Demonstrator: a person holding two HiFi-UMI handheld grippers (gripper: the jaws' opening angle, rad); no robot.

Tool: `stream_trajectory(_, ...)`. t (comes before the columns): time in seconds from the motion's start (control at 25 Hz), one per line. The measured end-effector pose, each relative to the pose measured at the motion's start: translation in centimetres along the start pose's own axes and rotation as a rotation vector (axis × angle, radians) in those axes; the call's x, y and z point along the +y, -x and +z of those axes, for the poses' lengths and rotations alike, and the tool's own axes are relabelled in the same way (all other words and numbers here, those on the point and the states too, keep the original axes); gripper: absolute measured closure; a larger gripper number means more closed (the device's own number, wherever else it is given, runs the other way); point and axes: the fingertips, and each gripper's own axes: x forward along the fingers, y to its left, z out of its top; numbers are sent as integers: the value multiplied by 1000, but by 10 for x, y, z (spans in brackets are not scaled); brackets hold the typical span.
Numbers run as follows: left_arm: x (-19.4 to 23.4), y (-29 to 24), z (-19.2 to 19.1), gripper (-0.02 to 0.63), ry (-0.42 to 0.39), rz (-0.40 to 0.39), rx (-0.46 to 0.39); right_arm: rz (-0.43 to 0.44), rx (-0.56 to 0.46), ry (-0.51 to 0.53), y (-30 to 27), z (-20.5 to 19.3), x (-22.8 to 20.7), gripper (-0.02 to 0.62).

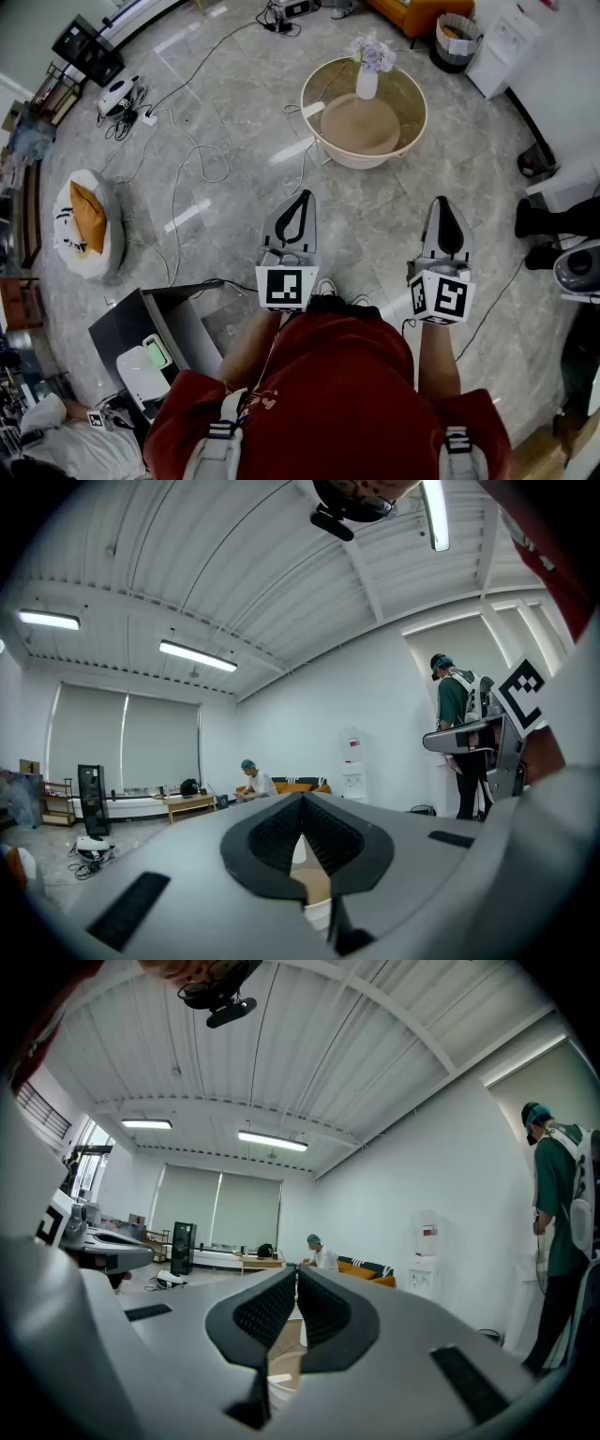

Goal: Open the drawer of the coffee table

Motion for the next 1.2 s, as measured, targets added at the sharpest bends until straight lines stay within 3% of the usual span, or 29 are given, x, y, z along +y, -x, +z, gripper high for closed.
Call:
stream_trajectory(0.2, -13, 9, 18, 592, -16, 6, -97, -11, 2, -11, 20, 1, -13, 571)
stream_trajectory(0.4, -25, 19, 14, 592, 11, 5, -27, 3, 2, -26, 30, -3, -13, 571)
stream_trajectory(0.56, -35, 28, 15, 592, -13, 10, -61, 19, -4, -36, 41, -6, -14, 571)
stream_trajectory(0.72, -52, 35, 16, 592, -15, 26, -58, 81, -22, 40, 53, -8, -9, 569)
stream_trajectory(1.0, -86, 54, 4, 592, -20, 52, 31, 106, 14, -38, 71, -39, -19, 569)
stream_trajectory(1.2, -99, 54, -4, 592, -26, 54, 25, 109, 35, -53, 76, -53, -31, 569)
